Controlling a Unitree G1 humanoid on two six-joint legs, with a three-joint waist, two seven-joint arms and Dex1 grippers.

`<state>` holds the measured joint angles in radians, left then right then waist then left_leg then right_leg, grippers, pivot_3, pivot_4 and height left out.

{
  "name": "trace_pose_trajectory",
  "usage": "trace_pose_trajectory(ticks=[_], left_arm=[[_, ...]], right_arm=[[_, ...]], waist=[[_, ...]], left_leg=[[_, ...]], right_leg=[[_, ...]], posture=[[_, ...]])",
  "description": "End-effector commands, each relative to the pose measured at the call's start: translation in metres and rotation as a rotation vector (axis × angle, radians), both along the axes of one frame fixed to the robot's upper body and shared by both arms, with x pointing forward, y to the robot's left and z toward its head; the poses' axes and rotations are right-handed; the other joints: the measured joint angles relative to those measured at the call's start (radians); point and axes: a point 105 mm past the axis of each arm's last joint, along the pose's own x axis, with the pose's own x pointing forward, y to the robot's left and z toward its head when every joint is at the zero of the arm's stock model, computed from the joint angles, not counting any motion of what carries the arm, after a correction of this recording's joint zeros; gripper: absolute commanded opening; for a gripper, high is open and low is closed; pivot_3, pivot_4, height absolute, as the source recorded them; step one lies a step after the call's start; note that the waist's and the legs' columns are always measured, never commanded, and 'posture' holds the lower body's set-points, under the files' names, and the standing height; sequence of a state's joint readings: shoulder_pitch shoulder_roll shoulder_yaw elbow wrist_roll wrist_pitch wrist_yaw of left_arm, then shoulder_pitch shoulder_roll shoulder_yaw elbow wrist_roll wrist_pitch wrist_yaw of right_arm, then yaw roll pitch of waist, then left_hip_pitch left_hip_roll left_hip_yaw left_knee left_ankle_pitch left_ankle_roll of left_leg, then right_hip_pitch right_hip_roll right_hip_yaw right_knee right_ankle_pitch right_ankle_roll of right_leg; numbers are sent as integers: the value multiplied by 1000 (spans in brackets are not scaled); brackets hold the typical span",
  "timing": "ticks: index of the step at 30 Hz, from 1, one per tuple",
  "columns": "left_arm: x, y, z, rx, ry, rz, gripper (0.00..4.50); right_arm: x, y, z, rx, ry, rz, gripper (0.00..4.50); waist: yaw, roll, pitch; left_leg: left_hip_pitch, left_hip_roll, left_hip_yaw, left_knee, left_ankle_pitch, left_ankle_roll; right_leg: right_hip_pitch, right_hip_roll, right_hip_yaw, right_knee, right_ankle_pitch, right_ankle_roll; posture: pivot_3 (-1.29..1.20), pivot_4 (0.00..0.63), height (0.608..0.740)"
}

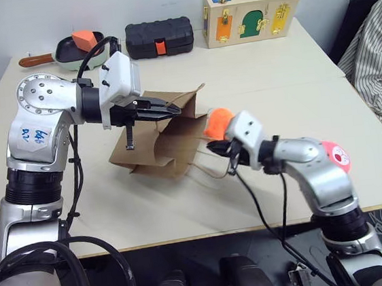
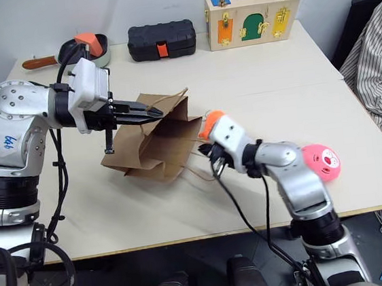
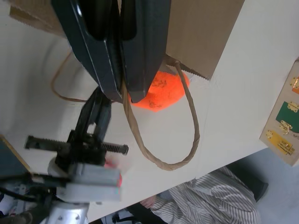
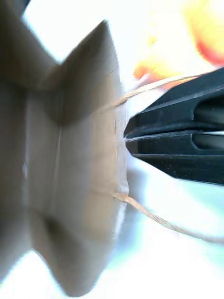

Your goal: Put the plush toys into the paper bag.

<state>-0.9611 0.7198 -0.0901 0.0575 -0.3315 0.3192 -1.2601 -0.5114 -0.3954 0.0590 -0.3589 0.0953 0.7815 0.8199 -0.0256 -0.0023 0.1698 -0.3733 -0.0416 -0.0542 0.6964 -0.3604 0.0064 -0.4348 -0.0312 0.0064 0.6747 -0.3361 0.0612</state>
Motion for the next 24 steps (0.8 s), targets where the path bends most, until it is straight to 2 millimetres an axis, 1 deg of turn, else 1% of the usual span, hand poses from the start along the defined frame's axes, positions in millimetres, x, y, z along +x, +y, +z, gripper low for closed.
trace_pose_trajectory(ticks=[1, 3, 5, 10, 11, 15, 16, 18, 22, 24], left_arm=[[-2, 5, 8, -6, -32, 4, 0], [-2, 4, 7, -2, -31, 0, 0], [-1, 3, 7, 1, -32, -1, 0], [0, 3, 6, 7, -31, -1, 0], [0, 3, 5, 8, -31, -1, 0], [0, 3, 4, 11, -30, -1, 0], [-1, 3, 4, 12, -30, -1, 0], [-1, 4, 4, 11, -29, 3, 0], [-1, 5, 3, 10, -26, 8, 0], [-2, 5, 3, 9, -24, 10, 0]], right_arm=[[15, -27, 18, 51, -15, -139, 1278], [33, -39, 19, 64, -11, -229, 1970], [48, -42, 17, 106, 28, -275, 2657], [71, -27, -1, 82, 73, -289, 4414], [75, -24, -6, 77, 80, -296, 4463], [90, -16, -34, 107, 202, -338, 4463], [93, -15, -39, 131, 227, -347, 4276], [96, -16, -41, 172, 245, -363, 3869], [96, -25, -35, 205, 215, -385, 2459], [95, -38, -26, 230, 178, -401, 1754]], waist=[[0, 0, 0], [-3, 0, 0], [-4, 0, 0], [-6, 0, 0], [-7, 0, 0], [-10, 0, 0], [-11, 0, 0], [-13, 0, 0], [-12, 0, 0], [-10, 0, 0]], left_leg=[[0, 0, 0, 0, 0, 0], [0, 0, 0, 0, 0, 0], [0, 0, 1, 0, 0, 0], [0, 0, 4, -2, 0, 0], [-1, 0, 5, -2, 0, 0], [-2, 0, 6, -1, 0, 0], [-2, 0, 6, -1, 0, 0], [-2, 0, 6, 0, 0, 0], [-2, 0, 6, 1, 0, 0], [-2, 0, 6, 2, 0, 0]], right_leg=[[0, 0, 0, 0, 0, 0], [0, 0, 0, 0, 0, 0], [-2, 0, 1, 0, 0, 0], [-4, 0, 1, 3, 0, 0], [-5, 0, 2, 3, 0, 0], [-7, 0, 2, 5, 0, 0], [-7, 0, 2, 5, 0, 0], [-7, 0, 2, 6, 0, 0], [-7, -1, 2, 6, 0, 0], [-7, -1, 2, 6, 0, 0]], posture=[[0, 150, 740], [0, 150, 740], [0, 150, 740], [0, 150, 740], [0, 150, 740], [0, 150, 740], [0, 150, 740], [0, 150, 740], [0, 150, 740], [0, 150, 740]])
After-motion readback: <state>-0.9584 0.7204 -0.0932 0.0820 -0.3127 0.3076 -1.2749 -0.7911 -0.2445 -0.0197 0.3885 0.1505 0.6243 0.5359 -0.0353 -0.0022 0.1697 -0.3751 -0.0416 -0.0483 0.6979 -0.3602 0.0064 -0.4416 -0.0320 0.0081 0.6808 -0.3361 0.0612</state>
